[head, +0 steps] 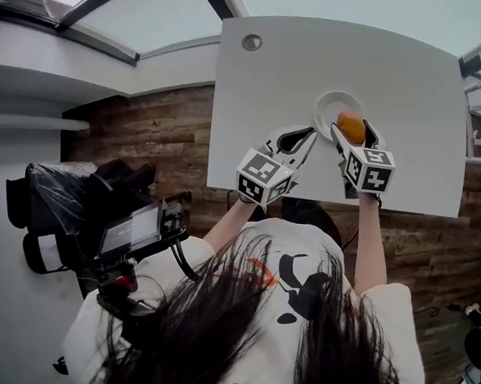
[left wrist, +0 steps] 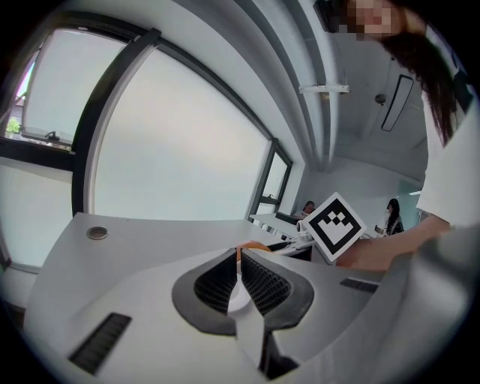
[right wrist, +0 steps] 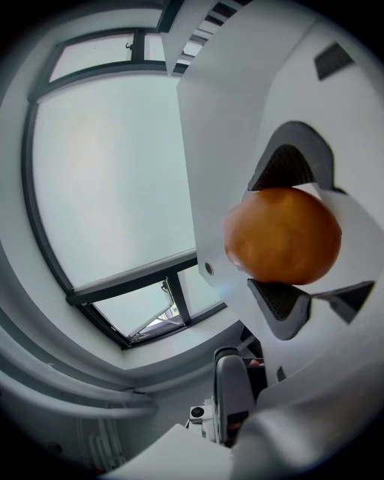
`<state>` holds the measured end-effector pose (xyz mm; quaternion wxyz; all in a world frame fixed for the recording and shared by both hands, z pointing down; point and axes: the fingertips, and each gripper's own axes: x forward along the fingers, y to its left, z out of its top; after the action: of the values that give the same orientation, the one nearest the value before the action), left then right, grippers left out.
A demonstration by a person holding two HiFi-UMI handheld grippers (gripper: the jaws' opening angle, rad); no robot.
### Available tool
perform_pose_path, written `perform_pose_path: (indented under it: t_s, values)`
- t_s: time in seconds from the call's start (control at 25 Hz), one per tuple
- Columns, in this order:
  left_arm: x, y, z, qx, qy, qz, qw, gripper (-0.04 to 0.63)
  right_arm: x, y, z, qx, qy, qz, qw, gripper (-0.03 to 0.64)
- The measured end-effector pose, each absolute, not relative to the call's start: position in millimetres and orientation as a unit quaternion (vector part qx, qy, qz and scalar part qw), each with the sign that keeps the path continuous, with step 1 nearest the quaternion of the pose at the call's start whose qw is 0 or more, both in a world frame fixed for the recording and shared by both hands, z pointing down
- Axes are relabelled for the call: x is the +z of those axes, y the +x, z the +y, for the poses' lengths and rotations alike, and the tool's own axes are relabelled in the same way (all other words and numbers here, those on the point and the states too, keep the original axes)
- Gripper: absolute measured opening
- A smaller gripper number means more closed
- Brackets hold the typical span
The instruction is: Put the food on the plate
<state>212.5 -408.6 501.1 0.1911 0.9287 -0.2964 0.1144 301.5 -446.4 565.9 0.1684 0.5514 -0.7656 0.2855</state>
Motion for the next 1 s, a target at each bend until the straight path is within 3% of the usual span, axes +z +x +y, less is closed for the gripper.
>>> perform_pose_path:
  t_s: [0.4,1.0]
  values:
    - [519.8,219.4,-413.7,0.127,0.92,-0.306,0.21,0.006,620.3,294.0,-474.7,0.253,0.503,-0.784,0.263,0.353]
    - [519.4,219.3,-414.3,0.129,0.922,-0.3,0.207,0.005,639.1,296.8,-476.5,0.277,0.503,-0.777,0.257,0.353]
